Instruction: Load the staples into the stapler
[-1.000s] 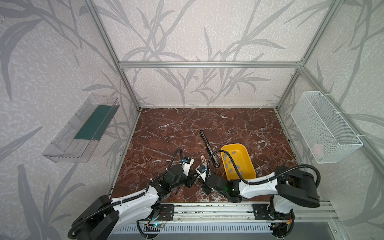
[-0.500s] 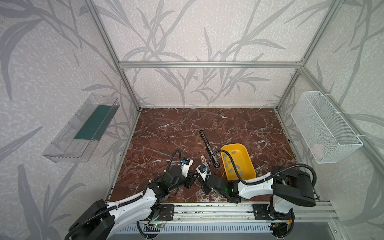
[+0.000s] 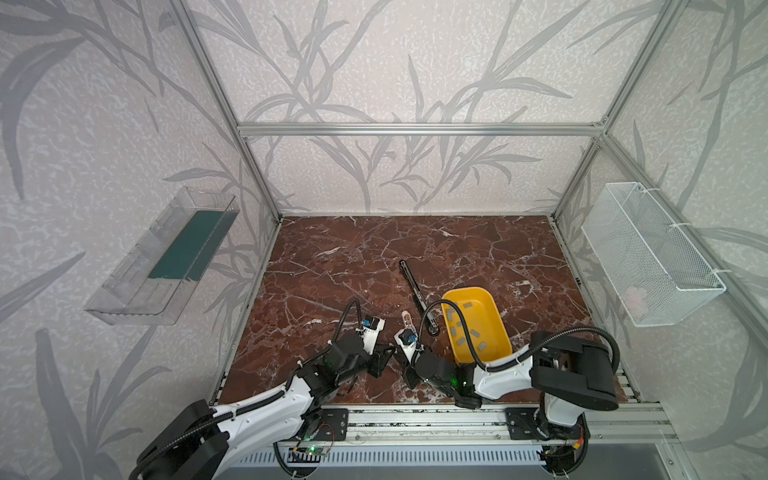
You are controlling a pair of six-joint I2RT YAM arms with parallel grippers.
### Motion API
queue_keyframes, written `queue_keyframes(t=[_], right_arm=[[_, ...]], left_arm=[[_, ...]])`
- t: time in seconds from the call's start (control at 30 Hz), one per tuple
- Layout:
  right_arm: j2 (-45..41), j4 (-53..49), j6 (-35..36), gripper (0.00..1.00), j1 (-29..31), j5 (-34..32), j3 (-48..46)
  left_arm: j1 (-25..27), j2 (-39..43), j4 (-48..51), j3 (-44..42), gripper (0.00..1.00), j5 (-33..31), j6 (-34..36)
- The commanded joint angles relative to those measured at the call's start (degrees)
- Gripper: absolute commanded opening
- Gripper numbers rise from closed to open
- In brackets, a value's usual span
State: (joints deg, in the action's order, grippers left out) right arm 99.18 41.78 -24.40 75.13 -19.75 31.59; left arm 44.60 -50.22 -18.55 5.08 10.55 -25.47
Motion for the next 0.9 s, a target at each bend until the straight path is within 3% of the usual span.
queue_keyframes(t=[0.0,0.2,0.43,0.6,0.87], right_arm=[[3.53,-7.54,-1.36,0.18,0.37,0.11,-2.94],[2.87,-8.21,-0.64,0.19,0.35,-0.05,-1.97],[-5.73,-16.99,4.79,0.32,0.36,-2.08,3.69],[-11.12,-22.05,7.42,0.37,0.31,-5.72,6.68],[-17.26,-26.66,4.65,0.42,-0.36,-8.68,3.52]], left_arm=[[0.25,0.2,-0.35,-0.72,0.28,-0.31,0.62],[0.28,0.61,0.73,-0.34,0.28,-0.67,0.67],[0.23,3.38,9.93,3.01,0.3,-8.58,-1.52],[0.28,7.26,19.03,6.62,0.39,-15.71,-5.54],[0.18,13.22,20.86,7.5,0.5,-17.26,-7.94]])
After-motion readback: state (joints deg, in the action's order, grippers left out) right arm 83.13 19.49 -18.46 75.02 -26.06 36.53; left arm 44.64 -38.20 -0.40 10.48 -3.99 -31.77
